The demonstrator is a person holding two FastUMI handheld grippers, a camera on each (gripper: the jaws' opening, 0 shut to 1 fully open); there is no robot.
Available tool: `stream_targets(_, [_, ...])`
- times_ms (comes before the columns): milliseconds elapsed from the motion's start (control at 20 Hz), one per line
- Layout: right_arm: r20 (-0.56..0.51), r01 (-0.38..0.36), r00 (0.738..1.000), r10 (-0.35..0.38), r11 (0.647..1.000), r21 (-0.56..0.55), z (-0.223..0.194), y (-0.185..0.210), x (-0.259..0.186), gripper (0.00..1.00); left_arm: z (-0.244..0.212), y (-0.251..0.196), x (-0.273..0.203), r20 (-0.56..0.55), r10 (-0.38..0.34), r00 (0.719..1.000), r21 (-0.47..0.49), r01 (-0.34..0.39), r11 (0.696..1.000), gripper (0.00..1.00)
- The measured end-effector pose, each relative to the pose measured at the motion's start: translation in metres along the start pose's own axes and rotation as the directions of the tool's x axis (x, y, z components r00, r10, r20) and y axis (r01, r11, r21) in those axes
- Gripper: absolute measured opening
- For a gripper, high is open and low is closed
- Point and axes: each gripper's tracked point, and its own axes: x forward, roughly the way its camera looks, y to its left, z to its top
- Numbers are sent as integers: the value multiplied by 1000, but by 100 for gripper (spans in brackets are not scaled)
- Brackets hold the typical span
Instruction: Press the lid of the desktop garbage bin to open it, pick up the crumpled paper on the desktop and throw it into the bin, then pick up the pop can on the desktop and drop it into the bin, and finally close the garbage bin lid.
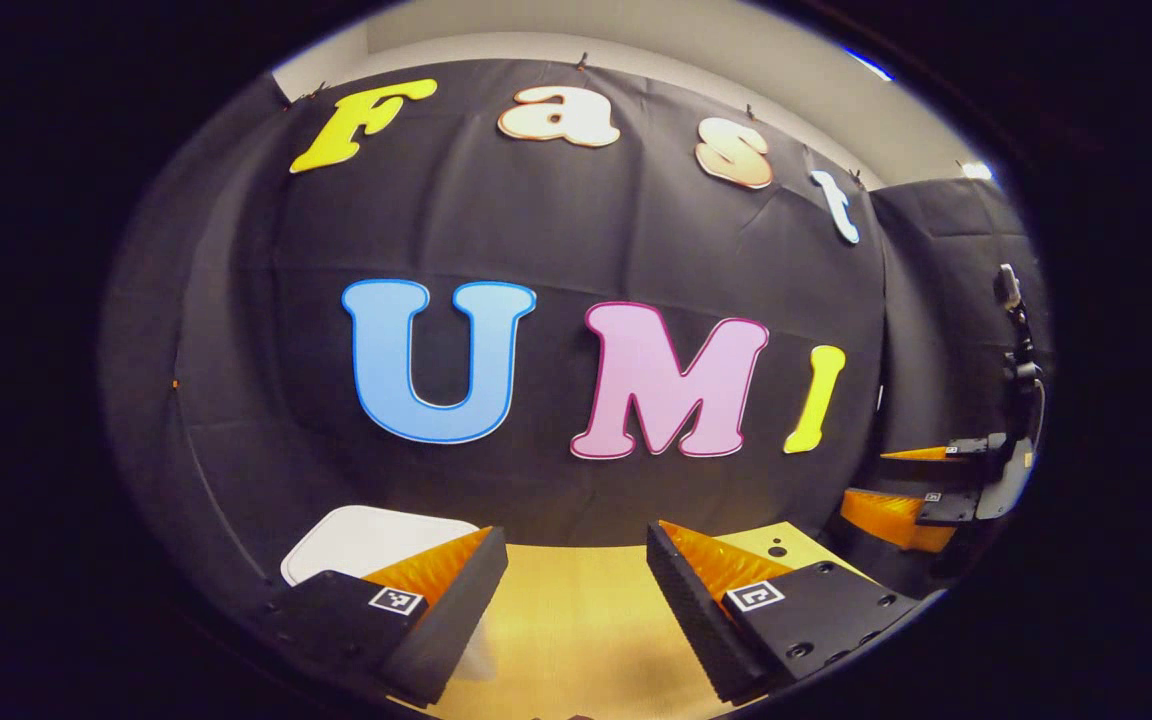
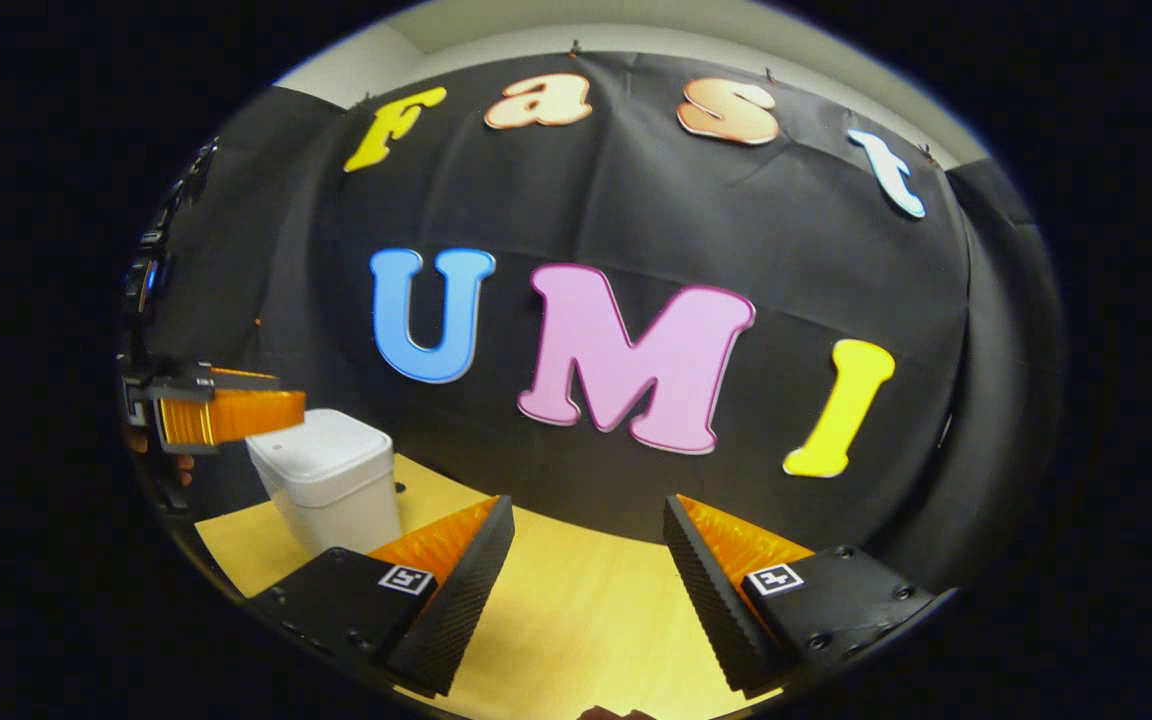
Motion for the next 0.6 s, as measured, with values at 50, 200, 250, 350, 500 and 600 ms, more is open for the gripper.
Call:
stream_targets(50, [17, -3, 1000, 3, 1000, -7, 5, 3, -6, 97, 3, -10, -9, 8, -13, 1000, 0, 13, 1000, 94])
stream_targets(200, [62, -2, 998, 1, 1000, 12, 21, 14, -29, 97, 18, -30, -35, 41, -53, 998, 2, 53, 999, 94])
stream_targets(250, [67, 3, 998, -4, 1000, 16, 23, 17, -39, 97, 23, -33, -45, 49, -63, 997, -2, 63, 998, 94])
stream_targets(350, [72, -6, 997, 4, 1000, 20, 25, 30, -60, 97, 26, -39, -66, 62, -81, 995, -20, 82, 996, 94])
stream_targets(500, [85, -15, 996, 14, 1000, 9, 31, 43, -94, 97, 20, -37, -95, 37, -82, 996, 6, 82, 997, 94])
stream_targets(600, [96, 6, 995, -5, 1000, -13, 34, 42, -111, 97, 22, -41, -112, 39, -95, 995, 28, 94, 995, 94])
